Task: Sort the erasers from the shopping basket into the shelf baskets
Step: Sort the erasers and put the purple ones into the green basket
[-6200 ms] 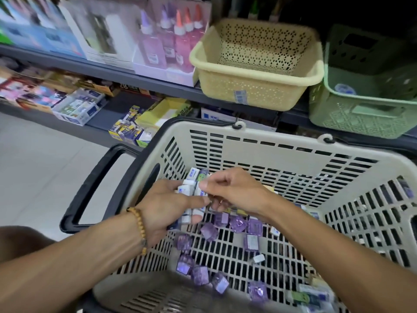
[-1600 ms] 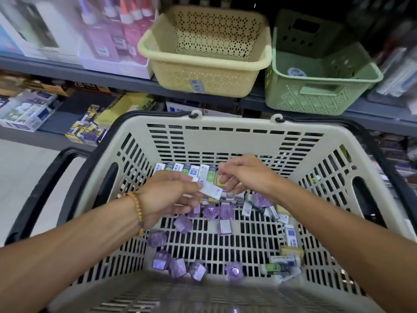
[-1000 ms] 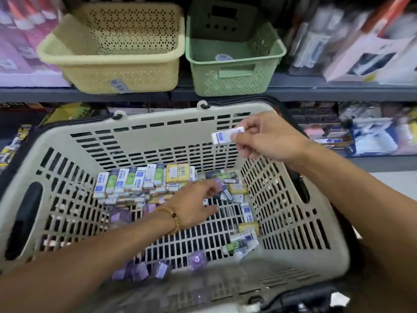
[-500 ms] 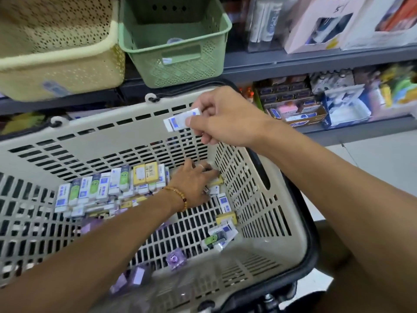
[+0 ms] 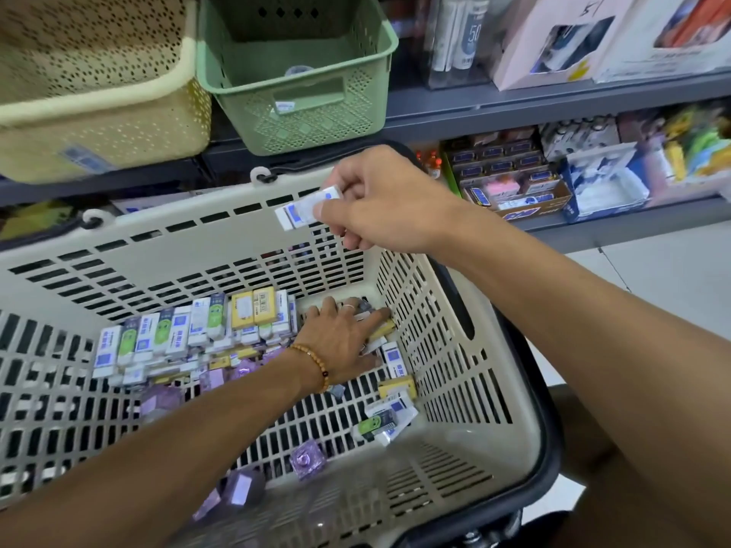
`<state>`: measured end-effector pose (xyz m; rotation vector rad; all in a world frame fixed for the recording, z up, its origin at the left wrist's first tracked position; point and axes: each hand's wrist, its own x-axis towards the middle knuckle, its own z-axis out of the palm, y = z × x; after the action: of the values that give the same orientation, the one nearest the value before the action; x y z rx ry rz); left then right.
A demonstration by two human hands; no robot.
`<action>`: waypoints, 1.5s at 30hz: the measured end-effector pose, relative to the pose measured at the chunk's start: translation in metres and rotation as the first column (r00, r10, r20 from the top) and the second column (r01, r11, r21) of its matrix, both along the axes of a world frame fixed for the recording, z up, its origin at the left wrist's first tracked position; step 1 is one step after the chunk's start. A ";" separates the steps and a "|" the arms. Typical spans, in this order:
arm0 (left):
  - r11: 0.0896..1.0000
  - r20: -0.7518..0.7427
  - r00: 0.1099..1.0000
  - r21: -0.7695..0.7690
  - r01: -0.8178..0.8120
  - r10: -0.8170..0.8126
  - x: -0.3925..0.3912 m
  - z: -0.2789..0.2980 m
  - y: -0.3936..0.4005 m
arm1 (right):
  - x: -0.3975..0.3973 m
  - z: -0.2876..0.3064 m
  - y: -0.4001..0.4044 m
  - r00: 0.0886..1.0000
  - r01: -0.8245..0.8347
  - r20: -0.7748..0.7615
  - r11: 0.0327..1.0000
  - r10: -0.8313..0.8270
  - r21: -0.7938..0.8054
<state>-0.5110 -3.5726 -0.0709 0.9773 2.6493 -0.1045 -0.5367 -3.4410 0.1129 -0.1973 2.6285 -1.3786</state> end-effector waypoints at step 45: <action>0.794 0.536 0.844 0.503 -0.342 0.024 0.011 0.035 -0.027 | -0.007 -0.006 -0.007 0.999 -0.027 0.034 0.999 0.025 0.047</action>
<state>-0.5001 -3.5997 -0.0361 0.7368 2.2678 0.9472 -0.5442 -3.4478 0.1071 -0.1998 2.6193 -1.2985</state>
